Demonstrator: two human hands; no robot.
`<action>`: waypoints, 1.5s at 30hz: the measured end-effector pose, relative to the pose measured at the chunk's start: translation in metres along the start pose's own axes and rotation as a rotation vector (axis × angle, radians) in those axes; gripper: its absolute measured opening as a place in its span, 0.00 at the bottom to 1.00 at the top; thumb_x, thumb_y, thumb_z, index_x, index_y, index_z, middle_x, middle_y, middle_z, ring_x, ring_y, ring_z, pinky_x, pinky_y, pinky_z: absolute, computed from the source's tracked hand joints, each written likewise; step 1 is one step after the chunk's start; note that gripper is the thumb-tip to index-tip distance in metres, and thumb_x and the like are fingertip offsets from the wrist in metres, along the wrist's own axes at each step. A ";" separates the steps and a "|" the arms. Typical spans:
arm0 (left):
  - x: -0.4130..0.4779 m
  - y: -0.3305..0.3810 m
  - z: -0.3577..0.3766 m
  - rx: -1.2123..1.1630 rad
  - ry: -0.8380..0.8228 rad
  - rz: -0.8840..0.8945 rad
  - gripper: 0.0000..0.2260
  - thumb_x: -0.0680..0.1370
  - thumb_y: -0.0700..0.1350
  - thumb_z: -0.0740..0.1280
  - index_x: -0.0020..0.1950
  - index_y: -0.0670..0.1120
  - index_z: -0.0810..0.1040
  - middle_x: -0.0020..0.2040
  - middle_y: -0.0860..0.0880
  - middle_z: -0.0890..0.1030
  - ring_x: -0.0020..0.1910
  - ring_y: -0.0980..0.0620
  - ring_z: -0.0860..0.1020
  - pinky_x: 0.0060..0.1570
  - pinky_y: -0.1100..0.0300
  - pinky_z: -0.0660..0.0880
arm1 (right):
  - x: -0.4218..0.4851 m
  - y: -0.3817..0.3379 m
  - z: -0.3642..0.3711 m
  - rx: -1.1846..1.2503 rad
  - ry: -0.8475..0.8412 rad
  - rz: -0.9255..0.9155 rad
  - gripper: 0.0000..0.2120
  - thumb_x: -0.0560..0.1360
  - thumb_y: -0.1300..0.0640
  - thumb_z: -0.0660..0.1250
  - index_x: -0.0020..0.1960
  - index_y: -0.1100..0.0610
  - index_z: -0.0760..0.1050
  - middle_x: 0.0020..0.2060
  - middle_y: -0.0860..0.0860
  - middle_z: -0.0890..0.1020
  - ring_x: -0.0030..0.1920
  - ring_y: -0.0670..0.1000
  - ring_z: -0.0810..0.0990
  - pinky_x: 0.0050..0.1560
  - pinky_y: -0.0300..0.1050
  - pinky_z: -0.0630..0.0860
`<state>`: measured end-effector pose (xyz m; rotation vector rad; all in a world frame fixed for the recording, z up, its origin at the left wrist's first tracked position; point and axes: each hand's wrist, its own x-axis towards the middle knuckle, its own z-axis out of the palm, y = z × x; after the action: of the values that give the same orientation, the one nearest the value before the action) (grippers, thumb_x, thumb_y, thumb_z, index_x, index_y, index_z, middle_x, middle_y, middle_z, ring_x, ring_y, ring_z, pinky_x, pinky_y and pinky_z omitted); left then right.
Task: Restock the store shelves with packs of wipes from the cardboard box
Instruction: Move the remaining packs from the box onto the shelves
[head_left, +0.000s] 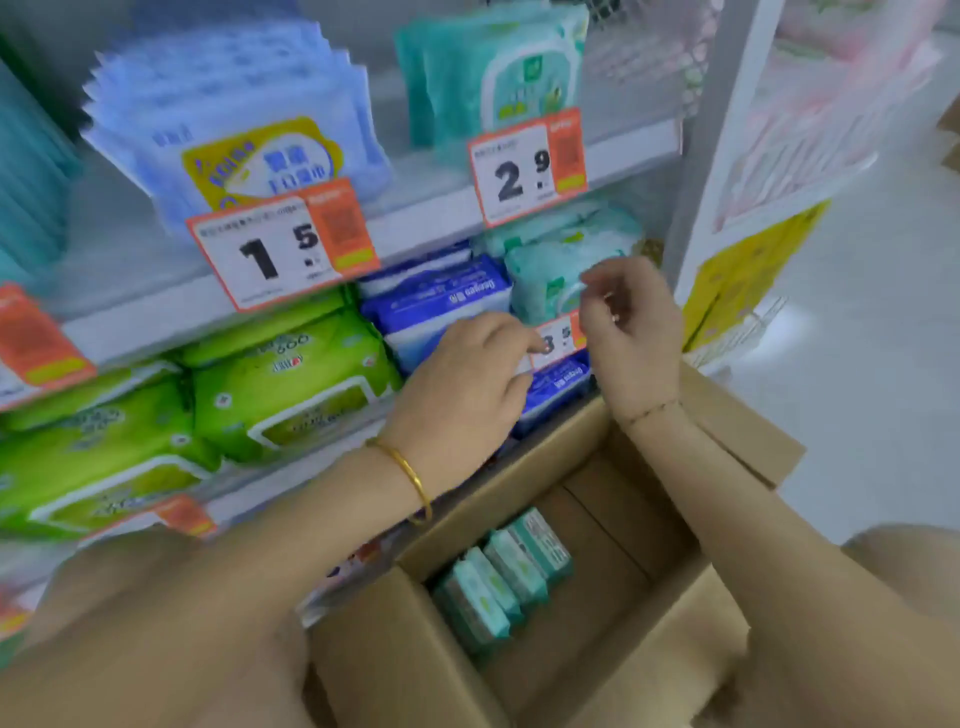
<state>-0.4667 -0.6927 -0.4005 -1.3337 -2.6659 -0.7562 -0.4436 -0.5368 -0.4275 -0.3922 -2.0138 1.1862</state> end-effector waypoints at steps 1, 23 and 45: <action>-0.011 -0.010 0.022 -0.006 -0.141 -0.044 0.15 0.74 0.46 0.58 0.57 0.44 0.76 0.58 0.44 0.76 0.59 0.43 0.74 0.61 0.52 0.67 | -0.018 0.026 0.006 -0.109 -0.111 0.073 0.09 0.69 0.60 0.61 0.48 0.56 0.76 0.43 0.50 0.80 0.36 0.44 0.74 0.43 0.43 0.73; -0.046 -0.062 0.139 0.388 -0.889 0.028 0.11 0.80 0.44 0.57 0.62 0.48 0.66 0.61 0.48 0.68 0.59 0.46 0.68 0.51 0.52 0.69 | -0.198 0.310 0.091 -0.656 -1.077 1.082 0.21 0.73 0.53 0.68 0.62 0.61 0.72 0.60 0.59 0.76 0.51 0.56 0.78 0.45 0.43 0.73; -0.053 -0.064 0.116 -1.231 -0.661 -1.519 0.33 0.77 0.64 0.56 0.74 0.43 0.58 0.65 0.31 0.71 0.53 0.35 0.79 0.50 0.44 0.77 | -0.076 0.109 -0.021 -0.774 -1.008 -0.421 0.23 0.64 0.56 0.74 0.57 0.56 0.75 0.53 0.55 0.77 0.54 0.59 0.76 0.50 0.51 0.78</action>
<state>-0.4643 -0.7112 -0.5422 1.3263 -3.3228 -2.6028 -0.3889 -0.5120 -0.5485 0.3699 -3.1840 0.2563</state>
